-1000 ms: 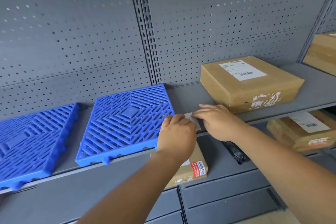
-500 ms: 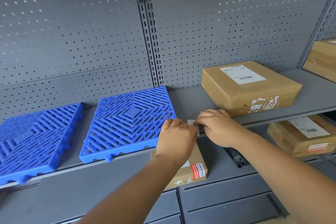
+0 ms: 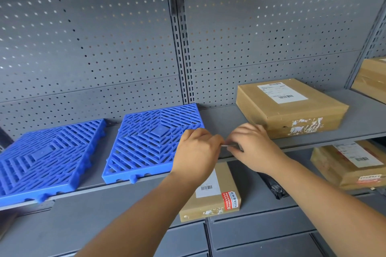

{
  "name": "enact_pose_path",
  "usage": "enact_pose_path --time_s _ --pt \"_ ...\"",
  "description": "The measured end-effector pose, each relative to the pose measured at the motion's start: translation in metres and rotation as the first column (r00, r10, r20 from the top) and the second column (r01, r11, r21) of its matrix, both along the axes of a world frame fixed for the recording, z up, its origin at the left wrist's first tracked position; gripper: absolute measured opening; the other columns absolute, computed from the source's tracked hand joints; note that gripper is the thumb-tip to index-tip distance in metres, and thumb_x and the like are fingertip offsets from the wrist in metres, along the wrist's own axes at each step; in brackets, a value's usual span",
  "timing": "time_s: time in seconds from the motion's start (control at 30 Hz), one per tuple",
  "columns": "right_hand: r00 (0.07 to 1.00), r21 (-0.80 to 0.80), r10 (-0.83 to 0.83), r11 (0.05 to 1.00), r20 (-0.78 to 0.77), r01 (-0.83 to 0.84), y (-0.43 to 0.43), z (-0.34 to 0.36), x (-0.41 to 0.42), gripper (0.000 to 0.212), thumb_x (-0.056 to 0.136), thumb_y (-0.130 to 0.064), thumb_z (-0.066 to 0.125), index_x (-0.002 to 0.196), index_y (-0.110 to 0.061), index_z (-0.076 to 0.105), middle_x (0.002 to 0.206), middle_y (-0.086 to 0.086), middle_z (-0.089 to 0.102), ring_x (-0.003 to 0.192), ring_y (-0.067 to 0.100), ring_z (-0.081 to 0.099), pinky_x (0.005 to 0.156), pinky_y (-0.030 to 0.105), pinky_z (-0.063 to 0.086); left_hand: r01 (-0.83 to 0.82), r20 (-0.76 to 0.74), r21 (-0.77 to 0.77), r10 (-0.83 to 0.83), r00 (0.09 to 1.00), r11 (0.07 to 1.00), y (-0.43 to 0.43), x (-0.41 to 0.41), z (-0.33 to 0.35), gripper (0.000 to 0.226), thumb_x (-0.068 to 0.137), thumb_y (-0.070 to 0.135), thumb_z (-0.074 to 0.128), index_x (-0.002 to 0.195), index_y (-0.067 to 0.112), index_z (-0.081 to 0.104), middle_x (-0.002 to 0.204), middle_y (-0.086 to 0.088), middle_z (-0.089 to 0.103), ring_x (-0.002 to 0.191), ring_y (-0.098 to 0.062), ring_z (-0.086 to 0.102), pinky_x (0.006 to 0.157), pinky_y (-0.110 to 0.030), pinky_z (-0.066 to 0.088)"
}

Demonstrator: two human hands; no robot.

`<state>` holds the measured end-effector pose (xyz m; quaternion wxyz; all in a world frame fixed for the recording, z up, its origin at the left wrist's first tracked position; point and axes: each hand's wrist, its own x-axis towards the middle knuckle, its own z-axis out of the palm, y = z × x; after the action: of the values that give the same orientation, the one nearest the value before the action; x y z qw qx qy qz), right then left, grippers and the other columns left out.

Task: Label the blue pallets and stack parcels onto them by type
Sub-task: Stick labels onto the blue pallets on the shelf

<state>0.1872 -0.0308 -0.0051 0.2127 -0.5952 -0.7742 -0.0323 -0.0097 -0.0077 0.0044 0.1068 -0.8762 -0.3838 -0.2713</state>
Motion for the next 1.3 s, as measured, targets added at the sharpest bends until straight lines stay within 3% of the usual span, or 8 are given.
enact_pose_path --time_s 0.17,0.5,0.8,1.07,1.3 --pt "0.999 0.157 0.006 0.988 -0.042 0.0 0.003 0.008 -0.026 0.005 0.088 -0.02 0.072 0.085 -0.023 0.07 0.085 -0.012 0.069 0.094 0.025 0.061 0.078 0.04 0.04 -0.029 0.071 0.026 0.027 0.997 0.999 0.007 -0.032 0.004 0.01 0.085 0.012 0.072 0.088 0.022 0.073 0.072 0.001 0.065 0.08 -0.026 0.064 0.077 -0.038 0.043" --pt "0.992 0.256 0.073 0.966 -0.103 -0.045 0.021 0.017 -0.086 0.006 0.089 -0.015 0.074 0.085 -0.019 0.072 0.073 -0.007 0.066 0.081 0.028 0.06 0.072 0.038 0.041 -0.069 0.135 0.041 0.063 0.989 0.997 0.019 -0.098 0.012 0.005 0.089 0.015 0.072 0.089 0.017 0.076 0.066 0.0 0.065 0.072 -0.03 0.063 0.069 -0.042 0.05" --pt "0.985 0.29 0.144 0.951 -0.093 -0.112 0.03 0.006 -0.121 0.006 0.085 -0.014 0.075 0.082 -0.018 0.076 0.079 -0.007 0.072 0.084 0.028 0.063 0.075 0.042 0.049 -0.07 0.133 0.0 0.07 0.989 0.998 0.027 -0.145 0.0 0.008 0.086 0.013 0.078 0.089 0.019 0.079 0.08 0.004 0.074 0.076 -0.028 0.067 0.07 -0.042 0.053" --pt "0.981 0.242 0.18 0.957 -0.073 -0.158 0.022 -0.011 -0.138 0.009 0.083 -0.016 0.078 0.083 -0.025 0.081 0.083 -0.014 0.072 0.085 0.023 0.062 0.078 0.035 0.04 -0.033 0.076 -0.061 0.037 0.996 0.998 0.023 -0.175 -0.014 0.013 0.085 0.016 0.076 0.093 0.026 0.08 0.084 0.01 0.074 0.08 -0.023 0.067 0.071 -0.038 0.052" --pt "0.98 0.239 0.183 0.958 -0.077 -0.16 0.016 -0.019 -0.141 0.006 0.085 -0.024 0.074 0.084 -0.024 0.08 0.087 -0.014 0.072 0.089 0.023 0.063 0.08 0.037 0.04 -0.034 0.082 -0.086 0.041 0.996 0.996 0.02 -0.178 -0.02 0.012 0.089 0.026 0.068 0.091 0.026 0.08 0.087 0.012 0.074 0.08 -0.022 0.065 0.073 -0.038 0.051"
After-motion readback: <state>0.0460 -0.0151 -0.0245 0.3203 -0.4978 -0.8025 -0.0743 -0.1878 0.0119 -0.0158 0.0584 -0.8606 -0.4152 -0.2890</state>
